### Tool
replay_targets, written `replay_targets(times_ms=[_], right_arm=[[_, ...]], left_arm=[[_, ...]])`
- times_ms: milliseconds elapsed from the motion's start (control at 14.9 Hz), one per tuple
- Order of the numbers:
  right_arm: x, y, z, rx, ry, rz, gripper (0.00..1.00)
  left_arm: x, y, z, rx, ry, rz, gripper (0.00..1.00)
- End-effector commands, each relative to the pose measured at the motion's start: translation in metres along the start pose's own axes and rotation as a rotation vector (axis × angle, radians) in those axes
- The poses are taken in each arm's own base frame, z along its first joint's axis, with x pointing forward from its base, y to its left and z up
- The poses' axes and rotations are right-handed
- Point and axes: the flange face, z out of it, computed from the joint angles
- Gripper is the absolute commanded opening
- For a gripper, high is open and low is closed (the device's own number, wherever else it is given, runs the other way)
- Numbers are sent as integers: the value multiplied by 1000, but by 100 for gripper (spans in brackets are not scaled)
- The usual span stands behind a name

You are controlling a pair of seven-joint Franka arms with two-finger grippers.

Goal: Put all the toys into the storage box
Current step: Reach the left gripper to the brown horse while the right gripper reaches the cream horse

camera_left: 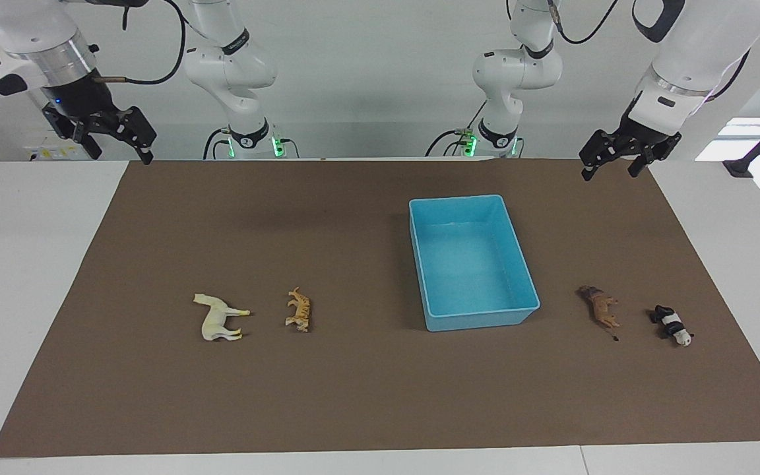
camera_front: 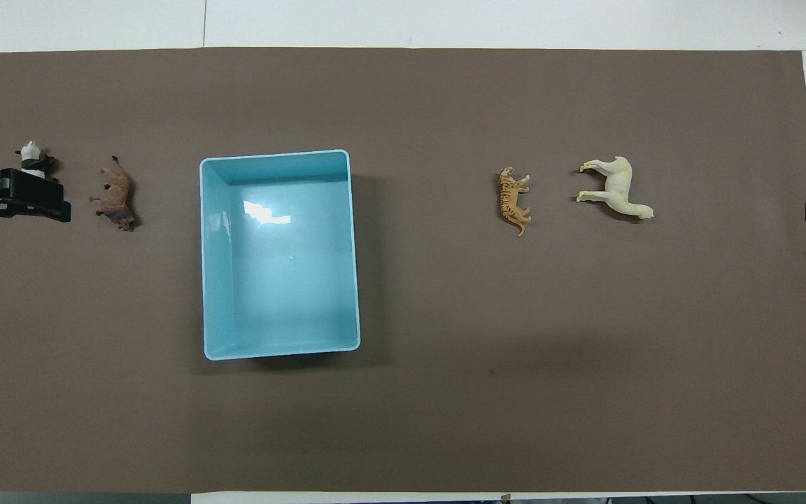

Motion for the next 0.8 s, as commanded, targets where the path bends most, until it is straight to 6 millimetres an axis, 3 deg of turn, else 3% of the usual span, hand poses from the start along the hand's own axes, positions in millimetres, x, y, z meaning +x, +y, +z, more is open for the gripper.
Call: replay_targets(times_ms=[0, 201, 268, 469, 670, 737], right_arm=[[-7, 8, 1, -12, 5, -8, 100], [-10, 9, 0, -13, -9, -7, 100], [-10, 13, 0, -11, -9, 2, 100], [-10, 15, 5, -13, -14, -1, 100], [-9, 21, 19, -12, -3, 8, 100], [-4, 19, 34, -11, 11, 5, 100]], left_arm=[[-7, 1, -1, -12, 17, 14, 100], [-6, -1, 1, -13, 28, 9, 100], [-3, -6, 13, -16, 55, -6, 100], [-2, -31, 62, -20, 191, -46, 100], [34, -53, 116, 4, 166, 48, 100], [48, -66, 137, 8, 182, 47, 100]])
